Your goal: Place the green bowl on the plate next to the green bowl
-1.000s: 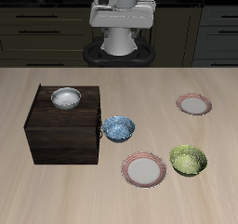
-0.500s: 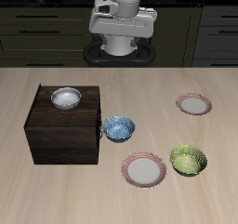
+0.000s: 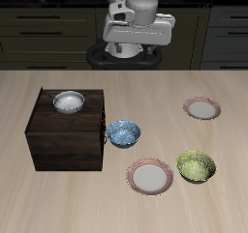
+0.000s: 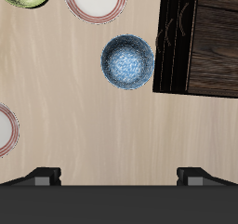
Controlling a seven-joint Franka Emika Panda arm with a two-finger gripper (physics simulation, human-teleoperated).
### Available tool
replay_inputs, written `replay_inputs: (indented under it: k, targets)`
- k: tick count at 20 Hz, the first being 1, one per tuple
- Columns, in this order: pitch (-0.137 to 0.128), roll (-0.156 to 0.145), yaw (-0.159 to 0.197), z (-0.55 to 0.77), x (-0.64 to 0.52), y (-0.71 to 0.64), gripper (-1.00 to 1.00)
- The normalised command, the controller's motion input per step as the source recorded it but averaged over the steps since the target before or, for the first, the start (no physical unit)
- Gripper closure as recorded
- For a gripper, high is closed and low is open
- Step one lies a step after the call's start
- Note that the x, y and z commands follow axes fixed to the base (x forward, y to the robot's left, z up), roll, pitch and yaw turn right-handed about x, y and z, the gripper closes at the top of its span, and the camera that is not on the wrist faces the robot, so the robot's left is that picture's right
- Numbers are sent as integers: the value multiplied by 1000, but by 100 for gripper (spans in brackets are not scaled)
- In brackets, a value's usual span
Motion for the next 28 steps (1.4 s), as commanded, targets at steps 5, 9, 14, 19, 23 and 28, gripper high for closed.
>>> replay_inputs:
  k: [5, 9, 14, 19, 23, 28]
  targets:
    - [4, 18, 8, 61, 293, 233, -100]
    - [9, 48, -12, 99, 335, 282, -100]
    - [-4, 2, -14, 124, 271, 224, -100]
    - [10, -4, 3, 32, 231, 143, -100]
    - [21, -18, 0, 18, 329, 166, -100]
    - [12, 17, 8, 3, 264, 172, -100]
